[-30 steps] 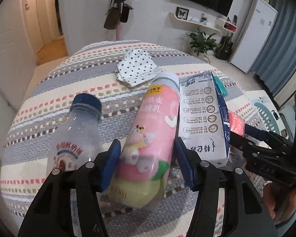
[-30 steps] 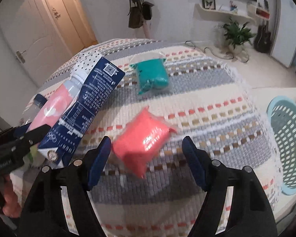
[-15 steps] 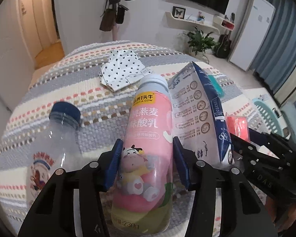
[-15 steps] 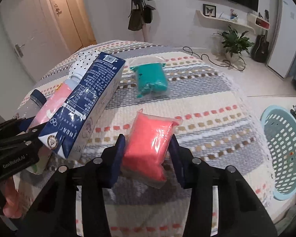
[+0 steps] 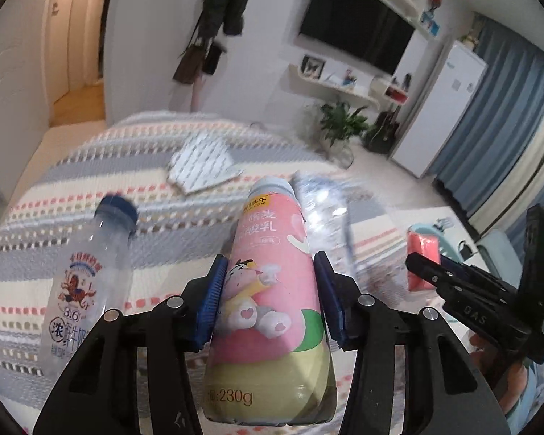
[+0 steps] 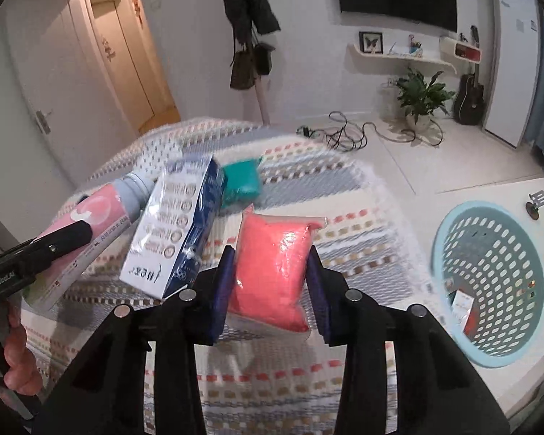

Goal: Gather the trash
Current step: 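Carry bottle and pink packet over the blue basket and open both tools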

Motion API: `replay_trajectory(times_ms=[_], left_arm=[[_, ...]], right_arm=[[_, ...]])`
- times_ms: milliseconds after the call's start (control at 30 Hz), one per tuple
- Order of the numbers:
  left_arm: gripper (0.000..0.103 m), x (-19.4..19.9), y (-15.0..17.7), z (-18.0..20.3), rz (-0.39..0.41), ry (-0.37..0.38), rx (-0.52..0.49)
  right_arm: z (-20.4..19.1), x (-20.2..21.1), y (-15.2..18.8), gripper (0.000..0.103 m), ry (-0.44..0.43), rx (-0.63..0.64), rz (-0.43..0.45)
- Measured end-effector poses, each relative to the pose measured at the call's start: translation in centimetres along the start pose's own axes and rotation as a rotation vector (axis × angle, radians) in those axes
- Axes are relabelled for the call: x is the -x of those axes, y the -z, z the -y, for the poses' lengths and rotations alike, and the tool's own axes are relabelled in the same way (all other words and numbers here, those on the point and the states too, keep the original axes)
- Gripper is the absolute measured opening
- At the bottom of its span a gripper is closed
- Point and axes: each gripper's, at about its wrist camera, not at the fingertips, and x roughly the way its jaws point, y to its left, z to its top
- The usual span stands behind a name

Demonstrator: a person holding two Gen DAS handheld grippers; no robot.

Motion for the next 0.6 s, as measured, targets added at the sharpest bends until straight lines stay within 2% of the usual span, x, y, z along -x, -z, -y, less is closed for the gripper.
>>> replay_trajectory(times_ms=[267, 333, 500, 600], left_arm=[[0.047, 2.6, -2.1, 4.8, 0.101, 0.098, -0.057], [0.047, 2.7, -2.6, 6.6, 0.114, 0.127, -0.076], [0.047, 1.1, -3.7, 11.1, 0.110, 0.174, -0.122], [0.047, -1.3, -3.9, 15.0, 0.070, 0.211, -0.157]], right_arm=[[3.8, 3.6, -1.2, 0.036, 0.042, -0.042, 0.094], [5.1, 4.4, -1.3, 0.036, 0.075, -0.050, 0.117], [9.6, 5.8, -1.3, 0.036, 0.138, -0.098, 0.142], [12.8, 6.1, -0.9, 0.036, 0.190, -0.138, 0.146]])
